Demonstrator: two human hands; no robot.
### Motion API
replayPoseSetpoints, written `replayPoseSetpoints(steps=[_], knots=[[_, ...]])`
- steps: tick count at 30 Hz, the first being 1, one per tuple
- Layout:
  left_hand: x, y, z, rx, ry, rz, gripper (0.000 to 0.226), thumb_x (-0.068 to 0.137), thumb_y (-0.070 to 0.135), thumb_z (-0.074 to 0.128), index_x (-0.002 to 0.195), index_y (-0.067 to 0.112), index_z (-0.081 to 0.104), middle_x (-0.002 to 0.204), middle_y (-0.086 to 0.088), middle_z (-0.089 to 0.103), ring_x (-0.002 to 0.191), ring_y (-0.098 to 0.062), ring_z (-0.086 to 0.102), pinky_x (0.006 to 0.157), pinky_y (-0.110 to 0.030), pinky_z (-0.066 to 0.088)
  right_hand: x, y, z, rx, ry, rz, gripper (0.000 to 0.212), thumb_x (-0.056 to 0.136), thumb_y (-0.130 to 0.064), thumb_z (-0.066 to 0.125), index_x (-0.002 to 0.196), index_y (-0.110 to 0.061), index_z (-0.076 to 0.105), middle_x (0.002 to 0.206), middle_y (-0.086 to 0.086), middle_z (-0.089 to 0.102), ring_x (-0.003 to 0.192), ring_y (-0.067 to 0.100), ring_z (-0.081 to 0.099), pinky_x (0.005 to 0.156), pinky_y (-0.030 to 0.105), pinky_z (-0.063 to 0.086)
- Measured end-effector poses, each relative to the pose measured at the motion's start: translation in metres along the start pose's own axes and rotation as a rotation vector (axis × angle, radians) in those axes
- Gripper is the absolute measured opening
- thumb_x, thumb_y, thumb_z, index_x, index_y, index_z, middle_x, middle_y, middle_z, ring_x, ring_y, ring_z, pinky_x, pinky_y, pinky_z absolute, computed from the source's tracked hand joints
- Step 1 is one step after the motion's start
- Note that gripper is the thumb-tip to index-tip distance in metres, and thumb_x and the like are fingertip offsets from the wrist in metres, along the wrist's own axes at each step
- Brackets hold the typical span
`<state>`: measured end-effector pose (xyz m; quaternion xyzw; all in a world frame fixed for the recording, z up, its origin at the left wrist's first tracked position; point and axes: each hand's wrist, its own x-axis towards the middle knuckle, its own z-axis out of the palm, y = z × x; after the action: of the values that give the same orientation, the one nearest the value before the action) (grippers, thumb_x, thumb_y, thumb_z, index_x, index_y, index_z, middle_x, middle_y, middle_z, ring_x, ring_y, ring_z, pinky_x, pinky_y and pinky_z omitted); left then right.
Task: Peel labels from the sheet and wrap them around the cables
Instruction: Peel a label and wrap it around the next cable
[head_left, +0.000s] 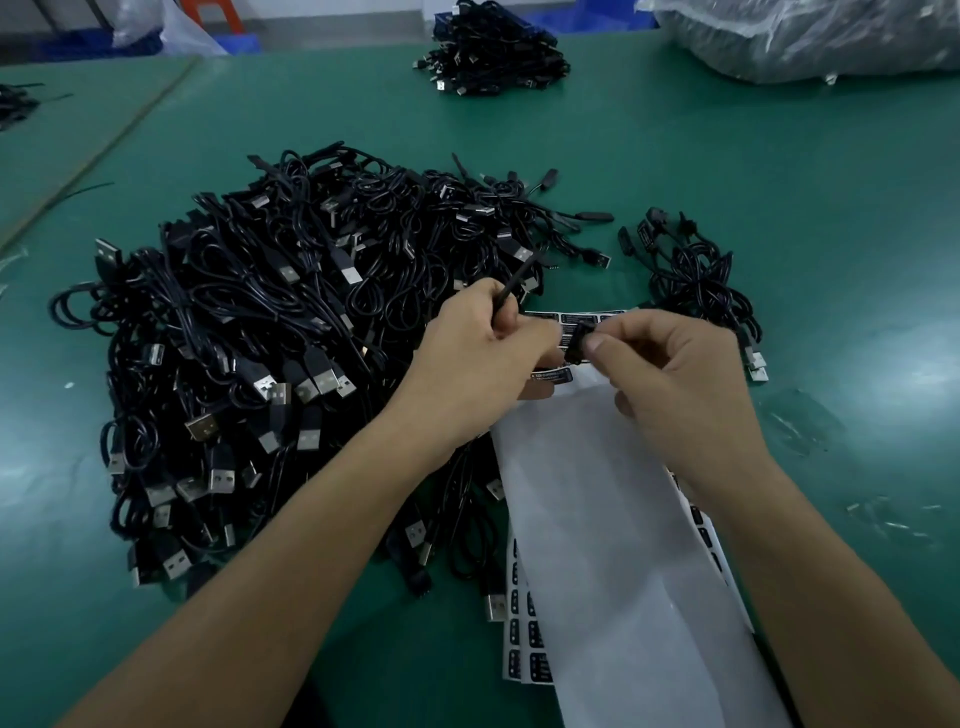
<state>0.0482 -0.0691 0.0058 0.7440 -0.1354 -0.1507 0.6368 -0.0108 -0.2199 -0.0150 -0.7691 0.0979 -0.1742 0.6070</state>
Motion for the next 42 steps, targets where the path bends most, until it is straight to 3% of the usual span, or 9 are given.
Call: replayPoseSetpoints(steps=[2,6,9,14,17,22,30,36,42], knots=[[-0.001,0.007,0.001,-0.058,-0.004,-0.055,0.026,0.098,0.020,0.051,0.072,0.019,0.051,0.091,-0.009,0.074,0.084,-0.016,0.073,0.069,-0.039,0.063,0.000,-0.004,-0.004,0.119,0.040,0.074,0.023,0.089,-0.011,0.071,0.069,-0.023,0.073,0.058,-0.012,0.058,0.054,0.004,0.050,0.047,0.019,0.043],[-0.005,0.017,-0.002,-0.022,0.011,-0.026,0.041,0.079,0.032,0.036,0.041,0.028,0.052,0.058,0.001,0.059,0.053,-0.014,0.051,0.059,-0.036,0.050,0.000,-0.011,-0.007,0.344,0.093,0.209,0.021,0.086,-0.010,0.074,0.069,-0.022,0.075,0.063,-0.005,0.061,0.058,0.007,0.056,0.045,0.020,0.042],[-0.004,0.012,-0.007,0.100,0.027,0.077,0.037,0.094,0.021,0.037,0.060,0.026,0.052,0.057,0.007,0.053,0.054,-0.010,0.046,0.055,-0.027,0.047,0.000,-0.014,-0.005,0.527,0.080,0.301,0.022,0.087,-0.007,0.073,0.070,-0.021,0.073,0.068,-0.002,0.064,0.059,0.009,0.061,0.043,0.020,0.043],[-0.006,-0.003,-0.011,0.183,0.008,0.186,0.023,0.104,0.015,0.050,0.091,0.022,0.069,0.064,0.007,0.065,0.058,-0.007,0.062,0.059,-0.018,0.051,-0.005,-0.016,0.006,0.725,-0.039,0.419,0.007,0.075,-0.011,0.075,0.077,-0.014,0.070,0.068,0.001,0.065,0.059,0.009,0.064,0.044,0.019,0.048],[-0.011,-0.013,-0.016,0.137,0.075,0.230,0.019,0.102,0.025,0.052,0.095,0.027,0.070,0.055,0.008,0.056,0.049,-0.009,0.054,0.053,-0.028,0.053,-0.008,-0.011,0.016,0.687,-0.037,0.440,0.012,0.087,-0.004,0.070,0.077,-0.010,0.069,0.069,0.004,0.063,0.060,0.012,0.062,0.053,0.021,0.052],[-0.018,-0.032,-0.011,0.104,0.098,0.140,0.022,0.098,0.029,0.046,0.097,0.028,0.068,0.051,0.016,0.043,0.045,-0.004,0.037,0.049,-0.029,0.036,-0.009,-0.008,0.022,0.599,0.052,0.384,0.023,0.089,-0.004,0.070,0.069,-0.015,0.072,0.068,0.002,0.062,0.060,0.010,0.059,0.055,0.021,0.051],[-0.025,-0.037,-0.009,0.021,0.031,0.192,0.016,0.104,0.015,0.046,0.105,0.025,0.059,0.073,0.005,0.071,0.060,-0.008,0.062,0.053,-0.021,0.049,-0.013,-0.012,0.030,0.720,-0.084,0.356,0.008,0.067,-0.026,0.078,0.071,-0.020,0.075,0.073,0.001,0.065,0.062,0.009,0.057,0.049,0.019,0.044],[-0.028,-0.035,-0.007,0.002,-0.033,0.182,0.009,0.100,0.023,0.050,0.105,0.028,0.056,0.088,0.007,0.076,0.071,-0.007,0.069,0.053,-0.016,0.047,-0.013,-0.009,0.032,0.705,-0.037,0.335,0.004,0.071,-0.022,0.074,0.073,-0.019,0.074,0.073,0.001,0.069,0.059,0.007,0.059,0.050,0.016,0.045],[-0.028,-0.028,-0.012,-0.048,-0.133,0.087,0.012,0.103,0.009,0.050,0.109,0.018,0.057,0.095,0.003,0.078,0.083,-0.010,0.073,0.055,-0.018,0.050,-0.011,-0.005,0.031,0.715,-0.029,0.348,0.008,0.070,-0.021,0.074,0.076,-0.017,0.072,0.074,0.000,0.068,0.060,0.006,0.056,0.051,0.015,0.044]])
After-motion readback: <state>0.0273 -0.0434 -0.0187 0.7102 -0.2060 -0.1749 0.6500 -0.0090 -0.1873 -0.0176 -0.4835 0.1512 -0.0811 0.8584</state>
